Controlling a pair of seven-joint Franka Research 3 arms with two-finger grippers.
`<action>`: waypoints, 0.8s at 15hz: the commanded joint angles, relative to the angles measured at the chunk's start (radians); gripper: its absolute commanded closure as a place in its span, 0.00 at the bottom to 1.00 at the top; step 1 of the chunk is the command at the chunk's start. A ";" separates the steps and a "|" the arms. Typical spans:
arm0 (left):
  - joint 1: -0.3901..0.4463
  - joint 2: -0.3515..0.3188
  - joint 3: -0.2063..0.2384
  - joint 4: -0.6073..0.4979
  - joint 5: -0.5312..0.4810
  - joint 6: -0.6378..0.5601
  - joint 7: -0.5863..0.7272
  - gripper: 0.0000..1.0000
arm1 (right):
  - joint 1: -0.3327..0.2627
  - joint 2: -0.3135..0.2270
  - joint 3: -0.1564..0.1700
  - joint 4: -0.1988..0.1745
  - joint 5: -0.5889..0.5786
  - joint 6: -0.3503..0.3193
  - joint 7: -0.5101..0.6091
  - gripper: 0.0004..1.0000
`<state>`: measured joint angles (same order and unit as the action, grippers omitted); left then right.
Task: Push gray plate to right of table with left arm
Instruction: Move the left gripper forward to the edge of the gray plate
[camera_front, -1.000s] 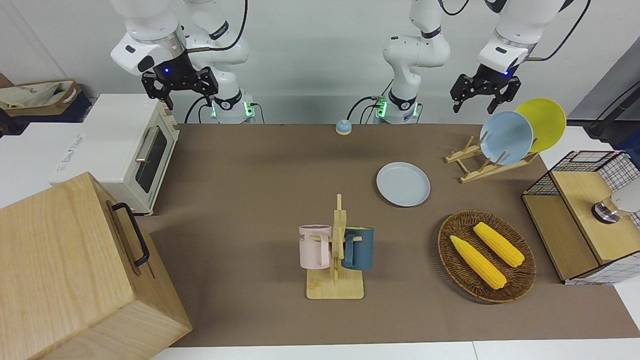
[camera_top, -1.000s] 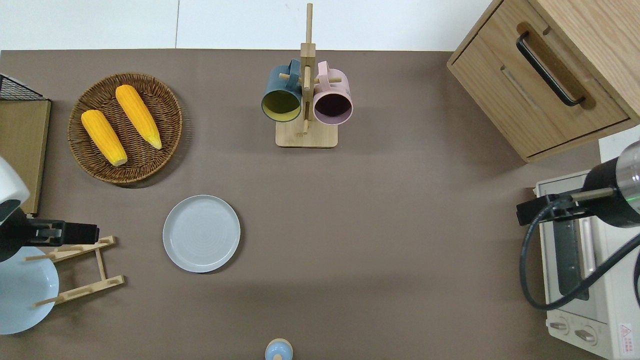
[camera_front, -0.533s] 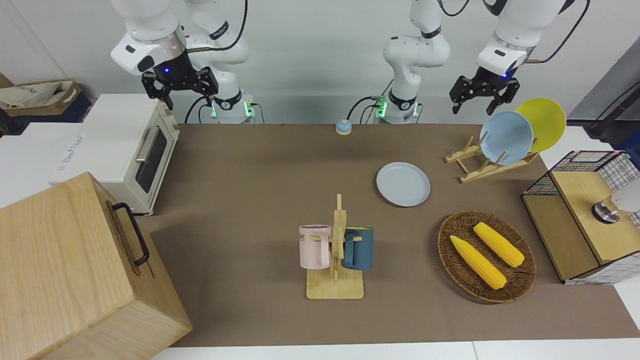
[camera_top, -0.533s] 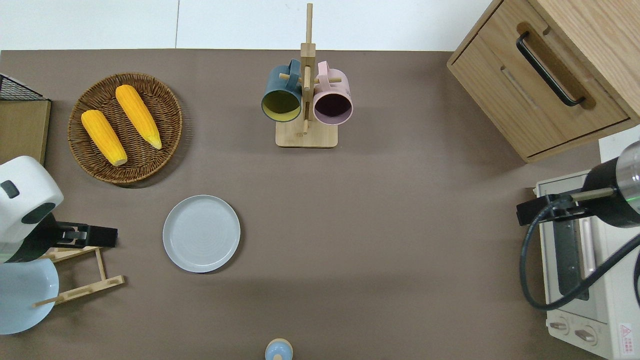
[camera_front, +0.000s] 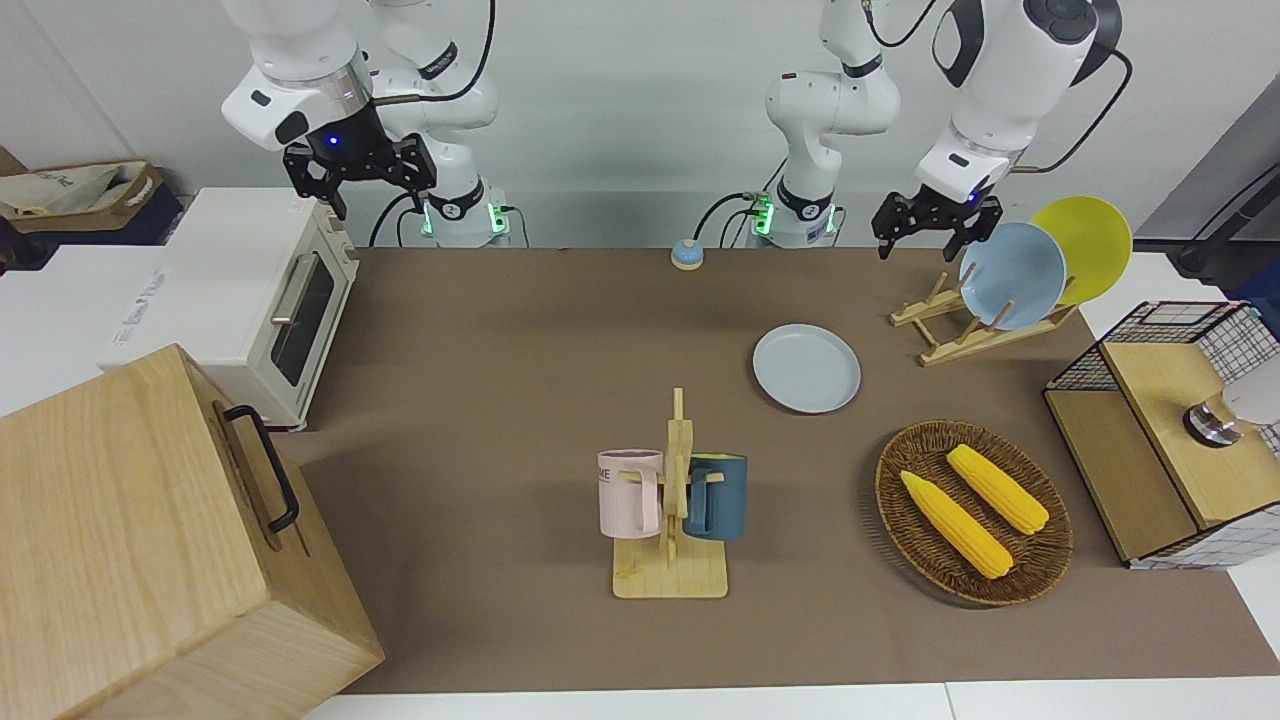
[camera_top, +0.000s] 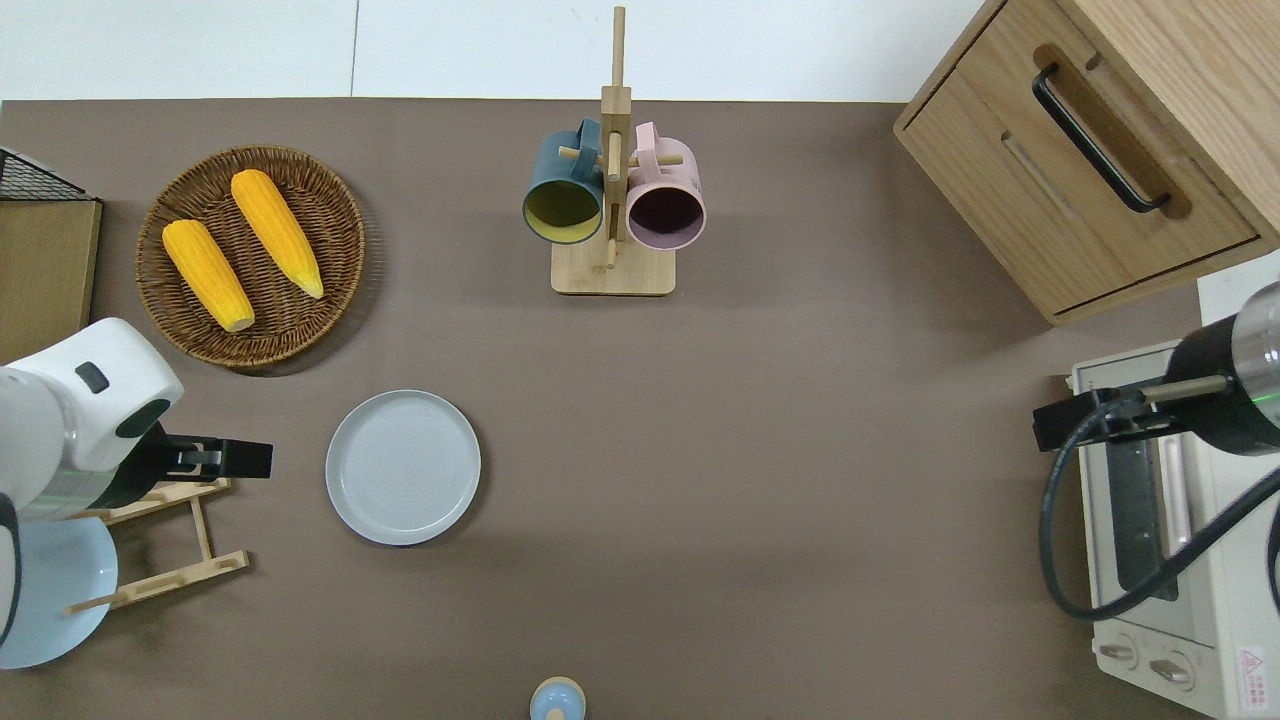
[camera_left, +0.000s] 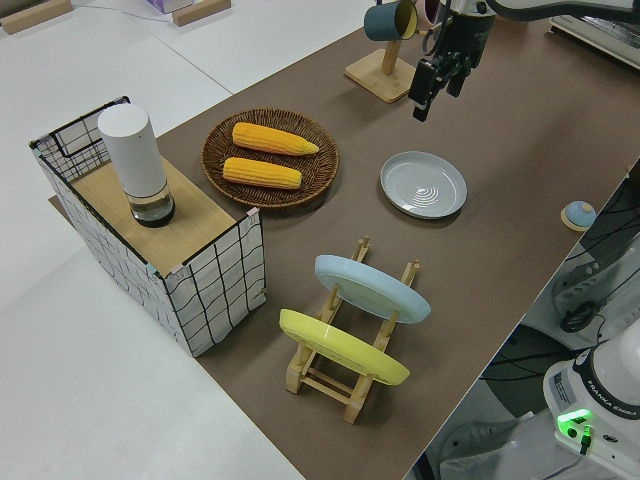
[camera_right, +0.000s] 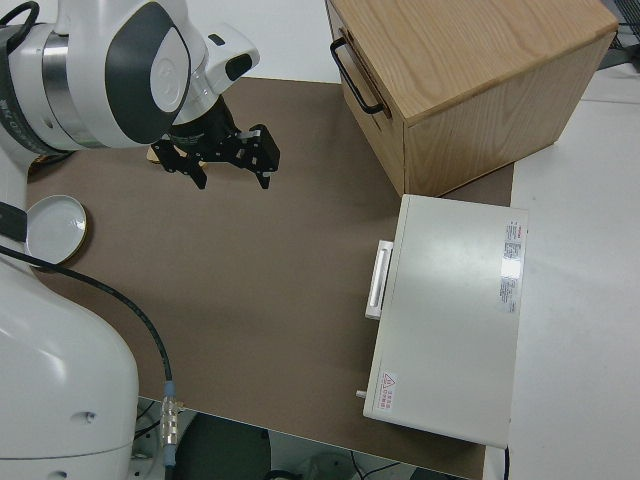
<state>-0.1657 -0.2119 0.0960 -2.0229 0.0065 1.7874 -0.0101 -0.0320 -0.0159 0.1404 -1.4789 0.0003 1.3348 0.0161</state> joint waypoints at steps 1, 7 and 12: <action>-0.008 -0.018 0.004 -0.095 -0.017 0.104 -0.021 0.00 | -0.019 -0.002 0.016 0.009 0.004 -0.016 0.013 0.02; -0.005 -0.018 0.005 -0.197 -0.032 0.245 -0.017 0.00 | -0.019 -0.002 0.016 0.009 0.004 -0.016 0.012 0.02; -0.006 -0.014 0.005 -0.244 -0.042 0.308 -0.014 0.00 | -0.019 -0.002 0.016 0.009 0.004 -0.016 0.013 0.02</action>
<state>-0.1657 -0.2095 0.0966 -2.2187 -0.0242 2.0446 -0.0174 -0.0320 -0.0159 0.1404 -1.4789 0.0003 1.3348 0.0161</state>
